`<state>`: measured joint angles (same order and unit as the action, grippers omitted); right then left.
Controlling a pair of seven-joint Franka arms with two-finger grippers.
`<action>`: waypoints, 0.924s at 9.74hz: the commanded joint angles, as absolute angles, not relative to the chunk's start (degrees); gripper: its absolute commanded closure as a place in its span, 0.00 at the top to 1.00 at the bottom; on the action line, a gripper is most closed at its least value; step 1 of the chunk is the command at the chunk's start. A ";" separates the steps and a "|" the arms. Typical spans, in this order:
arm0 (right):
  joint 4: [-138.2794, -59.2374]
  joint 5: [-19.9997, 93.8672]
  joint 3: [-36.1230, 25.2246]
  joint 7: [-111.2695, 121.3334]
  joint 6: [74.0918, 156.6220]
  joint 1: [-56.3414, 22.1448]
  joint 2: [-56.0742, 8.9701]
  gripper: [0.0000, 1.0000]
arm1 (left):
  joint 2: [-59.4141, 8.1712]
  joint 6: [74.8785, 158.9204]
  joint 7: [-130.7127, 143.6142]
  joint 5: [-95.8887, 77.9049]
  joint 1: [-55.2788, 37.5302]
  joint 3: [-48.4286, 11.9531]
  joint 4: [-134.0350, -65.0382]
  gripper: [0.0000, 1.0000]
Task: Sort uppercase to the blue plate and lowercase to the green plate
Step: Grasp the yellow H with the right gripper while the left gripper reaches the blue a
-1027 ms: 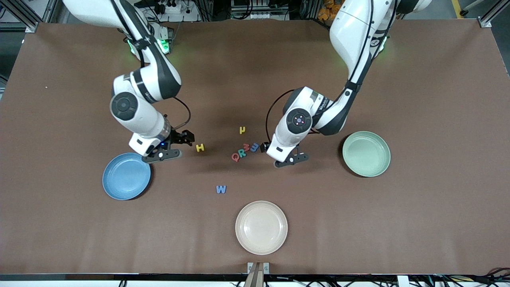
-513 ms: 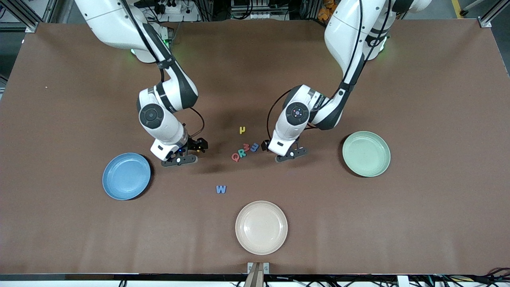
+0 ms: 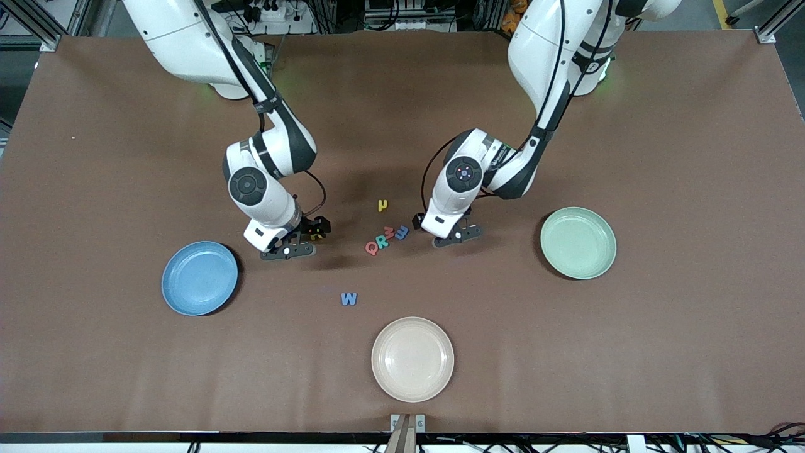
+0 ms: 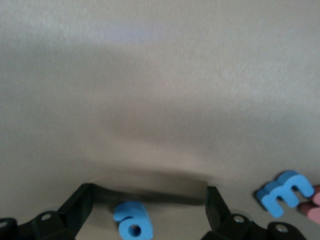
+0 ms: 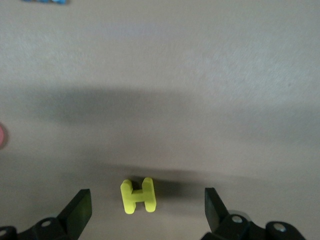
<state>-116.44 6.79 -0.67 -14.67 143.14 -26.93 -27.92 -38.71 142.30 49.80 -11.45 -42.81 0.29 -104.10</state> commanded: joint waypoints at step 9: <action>-117.68 7.82 -1.23 -17.31 146.34 -29.09 -30.76 1.00 | -35.16 143.00 51.94 -8.79 -43.86 0.97 -108.20 0.88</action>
<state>-116.81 6.79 -0.99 -16.99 145.69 -28.77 -30.93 -35.69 142.38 49.82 -10.46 -43.27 0.57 -108.17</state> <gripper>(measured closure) 0.000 0.018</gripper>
